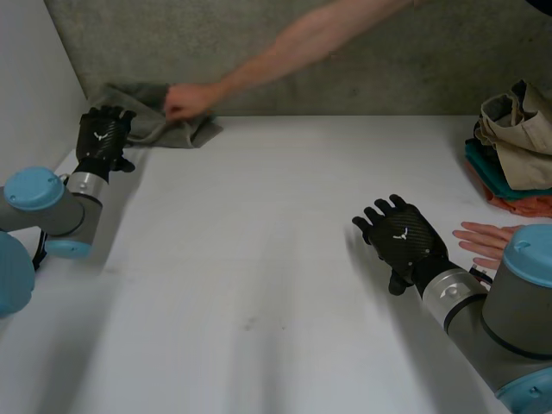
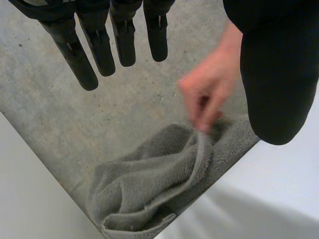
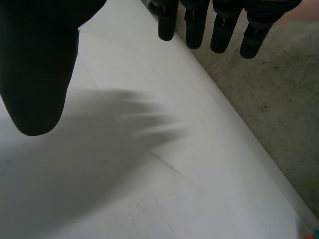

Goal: Fold the laundry.

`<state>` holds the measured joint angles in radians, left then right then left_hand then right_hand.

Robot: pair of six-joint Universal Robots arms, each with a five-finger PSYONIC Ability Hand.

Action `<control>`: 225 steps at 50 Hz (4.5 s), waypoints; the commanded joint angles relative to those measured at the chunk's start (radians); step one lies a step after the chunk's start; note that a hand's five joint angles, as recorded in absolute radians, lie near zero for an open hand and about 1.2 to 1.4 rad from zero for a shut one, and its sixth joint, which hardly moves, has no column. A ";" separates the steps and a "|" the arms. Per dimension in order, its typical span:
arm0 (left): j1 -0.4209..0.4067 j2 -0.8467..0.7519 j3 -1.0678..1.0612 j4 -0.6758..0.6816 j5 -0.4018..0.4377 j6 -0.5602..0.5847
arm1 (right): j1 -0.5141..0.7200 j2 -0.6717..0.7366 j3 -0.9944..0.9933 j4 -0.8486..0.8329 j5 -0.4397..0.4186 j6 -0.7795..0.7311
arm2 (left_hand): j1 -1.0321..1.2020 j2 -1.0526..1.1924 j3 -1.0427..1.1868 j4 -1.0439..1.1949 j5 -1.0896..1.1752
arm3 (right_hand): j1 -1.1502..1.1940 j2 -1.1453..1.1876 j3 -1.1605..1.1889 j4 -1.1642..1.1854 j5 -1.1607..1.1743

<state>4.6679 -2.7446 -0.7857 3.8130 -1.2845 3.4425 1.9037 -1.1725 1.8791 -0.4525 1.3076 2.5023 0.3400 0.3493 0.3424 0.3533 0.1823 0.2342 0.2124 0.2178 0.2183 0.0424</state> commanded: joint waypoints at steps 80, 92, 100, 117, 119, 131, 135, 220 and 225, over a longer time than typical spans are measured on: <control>-0.063 0.390 -0.366 -0.331 -0.027 0.119 | -0.008 -0.022 0.017 0.006 -0.122 0.013 | -0.124 -0.133 -0.126 -0.137 -0.140 | -0.060 -0.038 -0.043 -0.044 -0.042; -0.057 0.161 -0.130 -0.351 0.007 0.308 | -0.072 -0.214 0.057 -0.005 -0.280 0.270 | -0.006 -0.016 -0.009 -0.020 -0.023 | -0.060 -0.038 -0.043 -0.044 -0.042; -0.049 0.091 -0.030 -0.366 -0.076 0.325 | -0.081 -0.259 0.061 -0.020 -0.275 0.300 | 0.840 0.831 0.838 0.827 0.823 | -0.060 -0.038 -0.043 -0.044 -0.042; -0.225 0.575 -0.432 -0.384 -0.133 0.201 | -0.138 -0.260 -0.133 0.201 -0.019 0.294 | 1.056 1.047 1.054 1.043 1.039 | -0.060 -0.038 -0.043 -0.044 -0.042; -0.271 0.684 -0.518 -0.415 -0.136 0.128 | -0.146 -0.260 -0.165 0.263 0.001 0.303 | 1.056 1.047 1.054 1.043 1.039 | -0.060 -0.038 -0.043 -0.044 -0.042; -0.618 0.915 -0.787 -0.536 -0.138 -0.195 | -0.143 -0.257 -0.187 0.350 0.012 0.319 | 1.056 1.047 1.054 1.043 1.039 | -0.060 -0.038 -0.043 -0.044 -0.042; -0.730 0.855 -0.814 -0.544 -0.125 -0.252 | -0.141 -0.240 -0.179 0.351 0.007 0.323 | 0.920 0.910 0.917 0.906 0.903 | -0.060 -0.038 -0.043 -0.044 -0.042; -0.640 1.000 -0.572 -0.460 -0.466 0.195 | -0.057 -0.251 -0.070 0.466 0.133 0.664 | 1.056 1.047 1.054 1.043 1.039 | -0.060 -0.038 -0.043 -0.044 -0.042; -0.630 1.017 -0.508 -0.464 -0.470 0.195 | -0.015 -0.239 -0.101 0.472 0.032 0.878 | 1.056 1.047 1.054 1.043 1.039 | -0.060 -0.038 -0.043 -0.044 -0.042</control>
<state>4.0222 -1.7553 -1.3558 3.3502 -1.7517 3.6341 1.8444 -1.4247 1.8147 -0.0045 1.4487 3.1109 1.1061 1.1968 1.1878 1.1956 0.9445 0.2342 0.2124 0.2181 0.2183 0.0424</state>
